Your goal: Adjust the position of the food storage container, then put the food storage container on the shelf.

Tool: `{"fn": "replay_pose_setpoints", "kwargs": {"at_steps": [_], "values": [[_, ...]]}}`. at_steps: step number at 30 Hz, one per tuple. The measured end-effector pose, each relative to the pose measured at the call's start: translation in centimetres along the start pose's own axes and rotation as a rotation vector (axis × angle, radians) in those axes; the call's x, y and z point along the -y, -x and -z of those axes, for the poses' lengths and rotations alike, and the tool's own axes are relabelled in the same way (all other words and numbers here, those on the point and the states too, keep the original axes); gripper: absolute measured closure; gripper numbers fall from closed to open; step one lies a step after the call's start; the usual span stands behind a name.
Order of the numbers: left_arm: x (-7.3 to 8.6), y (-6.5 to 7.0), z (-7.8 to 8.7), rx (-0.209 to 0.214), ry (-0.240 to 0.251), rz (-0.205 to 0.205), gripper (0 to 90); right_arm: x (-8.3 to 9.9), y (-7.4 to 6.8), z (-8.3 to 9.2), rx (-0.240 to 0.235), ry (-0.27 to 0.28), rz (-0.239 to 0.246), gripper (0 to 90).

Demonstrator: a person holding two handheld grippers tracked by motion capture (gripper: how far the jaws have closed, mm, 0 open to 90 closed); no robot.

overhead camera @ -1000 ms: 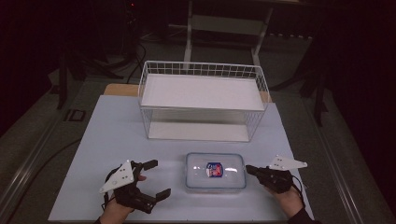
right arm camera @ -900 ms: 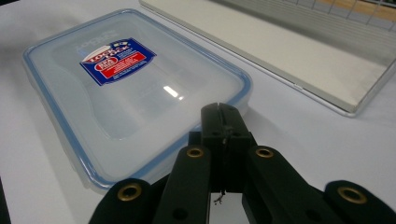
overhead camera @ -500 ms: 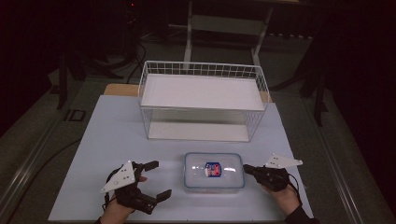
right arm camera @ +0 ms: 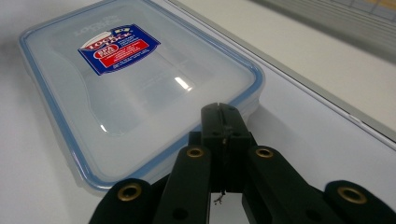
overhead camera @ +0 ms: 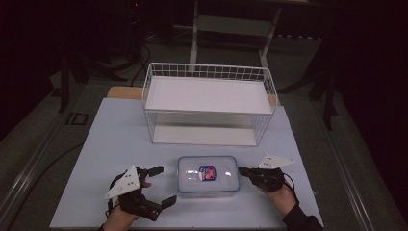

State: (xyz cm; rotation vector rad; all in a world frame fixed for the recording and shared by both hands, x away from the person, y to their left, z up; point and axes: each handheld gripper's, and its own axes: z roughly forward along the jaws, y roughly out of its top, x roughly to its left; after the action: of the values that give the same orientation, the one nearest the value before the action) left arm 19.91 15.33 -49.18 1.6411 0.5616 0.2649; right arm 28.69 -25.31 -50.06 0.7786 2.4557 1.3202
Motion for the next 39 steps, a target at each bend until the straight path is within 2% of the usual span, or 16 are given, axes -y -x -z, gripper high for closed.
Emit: {"fn": "replay_pose_setpoints", "kwargs": {"at_steps": [15, 18, 22, 25, 28, 29, 30, 32, 33, 34, 35, 36, 39], "values": [[0.0, -0.1, 0.0, -0.006, -0.011, -0.002, 0.0, -1.4, -1.0, -2.2, -0.048, -0.005, 0.028, 90.0], [0.0, -0.1, 0.0, -0.009, -0.009, 0.002, 0.0, -1.5, -1.0, -2.2, -0.049, 0.001, 0.031, 90.0], [-0.2, -0.1, 0.1, -0.040, -0.023, 0.004, 0.0, -2.1, -1.4, -0.8, -0.036, 0.052, 0.047, 89.3], [-0.5, -0.3, 0.1, -0.076, -0.050, 0.010, 0.0, -2.6, -1.7, 0.5, -0.012, 0.093, 0.055, 80.8], [-1.0, -0.6, 0.1, -0.118, -0.098, 0.031, 0.0, -2.9, -2.1, 2.0, -0.027, 0.161, 0.029, 70.7], [-1.3, -0.7, 0.1, -0.127, -0.119, 0.035, 0.0, -3.0, -2.3, 2.5, -0.022, 0.177, 0.033, 64.3], [-1.5, -0.8, 0.1, -0.124, -0.124, 0.049, 0.0, -3.1, -2.5, 2.9, -0.019, 0.195, 0.032, 54.4], [-2.1, -1.0, 0.0, -0.126, -0.143, 0.071, 0.0, -3.3, -2.8, 3.5, -0.021, 0.223, 0.031, 43.5], [-2.3, -1.1, 0.0, -0.124, -0.148, 0.070, 0.0, -3.5, -2.9, 3.9, -0.018, 0.237, 0.038, 35.1], [-2.3, -1.1, 0.0, -0.124, -0.148, 0.070, 0.0, -3.6, -3.0, 4.1, -0.018, 0.249, 0.036, 30.7], [-2.6, -1.2, 0.0, -0.135, -0.163, 0.066, 0.0, -3.6, -3.0, 4.1, -0.018, 0.249, 0.036, 30.7], [-2.8, -1.2, 0.0, -0.137, -0.170, 0.065, 0.0, -3.9, -3.1, 4.7, -0.048, 0.270, 0.044, 15.0], [-3.3, -1.3, 0.1, -0.129, -0.172, 0.075, 0.0, -4.1, -3.2, 5.1, -0.040, 0.288, 0.042, 10.7]]}}
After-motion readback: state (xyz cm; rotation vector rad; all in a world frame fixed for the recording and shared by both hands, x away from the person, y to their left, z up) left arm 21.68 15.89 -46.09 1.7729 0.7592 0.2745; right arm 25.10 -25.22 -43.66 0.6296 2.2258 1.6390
